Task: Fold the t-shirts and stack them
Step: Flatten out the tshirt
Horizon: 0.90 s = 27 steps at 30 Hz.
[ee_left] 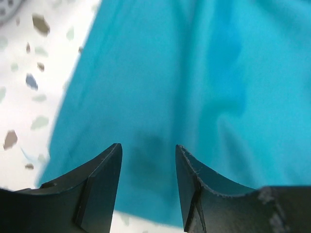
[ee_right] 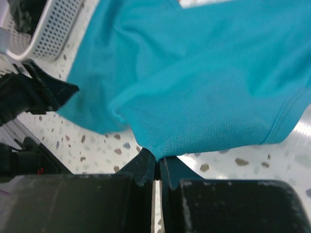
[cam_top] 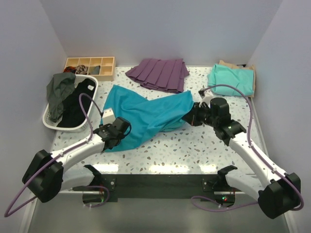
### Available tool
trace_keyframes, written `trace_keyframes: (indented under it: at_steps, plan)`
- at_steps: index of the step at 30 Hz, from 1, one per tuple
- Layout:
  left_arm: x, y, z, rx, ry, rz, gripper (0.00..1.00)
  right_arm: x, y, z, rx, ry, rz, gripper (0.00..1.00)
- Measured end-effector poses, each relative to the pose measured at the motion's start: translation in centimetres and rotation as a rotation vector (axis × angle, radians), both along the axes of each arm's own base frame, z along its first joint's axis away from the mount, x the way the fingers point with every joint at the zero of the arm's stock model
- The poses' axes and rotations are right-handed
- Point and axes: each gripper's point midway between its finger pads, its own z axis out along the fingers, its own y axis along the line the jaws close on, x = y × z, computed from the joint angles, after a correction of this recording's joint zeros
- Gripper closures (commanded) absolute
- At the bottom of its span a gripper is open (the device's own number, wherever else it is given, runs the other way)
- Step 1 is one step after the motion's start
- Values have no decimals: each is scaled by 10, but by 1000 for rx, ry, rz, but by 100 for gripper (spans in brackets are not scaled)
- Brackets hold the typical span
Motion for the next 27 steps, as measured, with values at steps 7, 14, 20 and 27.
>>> trace_keyframes:
  at_steps: [7, 14, 20, 27]
  plan:
    - [63, -4, 14, 77, -38, 10, 48, 55, 17, 49, -25, -101, 19, 100]
    - [114, 10, -19, 135, 31, 32, 51, 128, 54, 7, -83, 35, 85, 100]
    - [132, -3, -23, 125, 28, -6, 50, 192, 93, -44, -76, 116, 163, 48]
    - [124, -5, -20, 95, 23, -25, 50, 200, 86, -72, -102, 162, 134, 31]
